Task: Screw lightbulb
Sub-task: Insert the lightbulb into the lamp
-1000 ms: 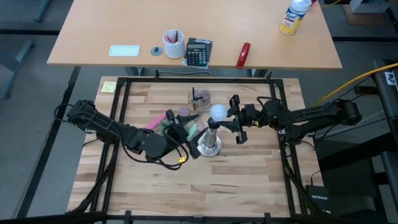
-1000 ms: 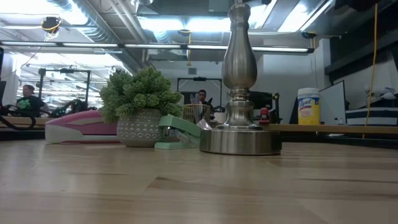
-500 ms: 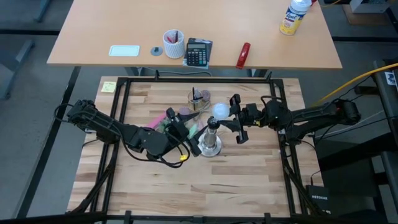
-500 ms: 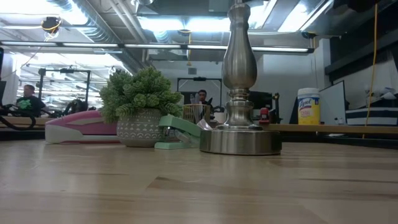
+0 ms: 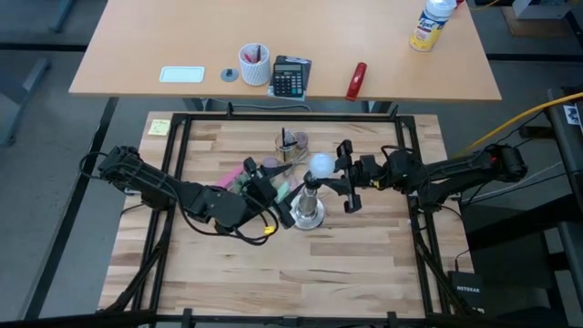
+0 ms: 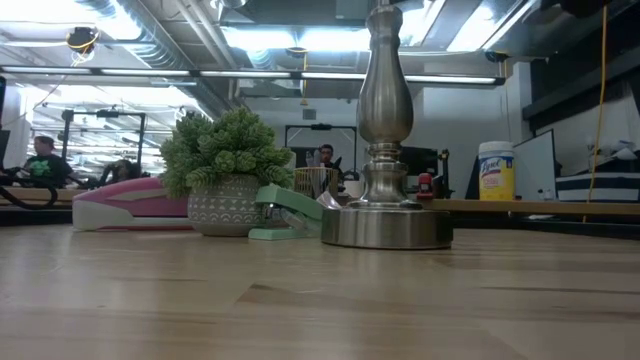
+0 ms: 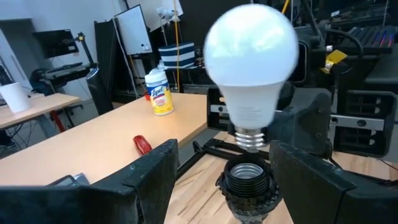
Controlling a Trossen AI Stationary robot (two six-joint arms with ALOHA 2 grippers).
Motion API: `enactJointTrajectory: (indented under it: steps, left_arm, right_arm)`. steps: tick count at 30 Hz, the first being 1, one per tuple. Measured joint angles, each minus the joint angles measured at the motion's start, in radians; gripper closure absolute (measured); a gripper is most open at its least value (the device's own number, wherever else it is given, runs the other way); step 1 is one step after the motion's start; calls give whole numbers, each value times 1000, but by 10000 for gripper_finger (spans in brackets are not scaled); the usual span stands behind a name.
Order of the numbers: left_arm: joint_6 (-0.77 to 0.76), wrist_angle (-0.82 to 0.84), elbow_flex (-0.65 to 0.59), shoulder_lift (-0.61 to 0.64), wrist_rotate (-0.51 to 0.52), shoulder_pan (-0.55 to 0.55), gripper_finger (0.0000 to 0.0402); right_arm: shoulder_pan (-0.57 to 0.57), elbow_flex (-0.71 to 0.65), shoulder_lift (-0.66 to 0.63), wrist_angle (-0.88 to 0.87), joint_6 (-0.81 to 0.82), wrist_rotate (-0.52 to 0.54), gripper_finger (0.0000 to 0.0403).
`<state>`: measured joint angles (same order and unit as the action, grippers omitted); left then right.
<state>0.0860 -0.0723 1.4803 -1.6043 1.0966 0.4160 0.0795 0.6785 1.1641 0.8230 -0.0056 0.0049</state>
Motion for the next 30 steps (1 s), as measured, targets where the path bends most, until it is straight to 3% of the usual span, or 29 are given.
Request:
enactJointTrajectory:
  steps: [7,30]
  left_arm:
    - [0,0,0,0,0,0,157]
    - [48,-50,0,0,0,7,157]
  right_arm:
    - [0,0,33,30,11,30,288]
    - [0,4,49,-14,3,-13,288]
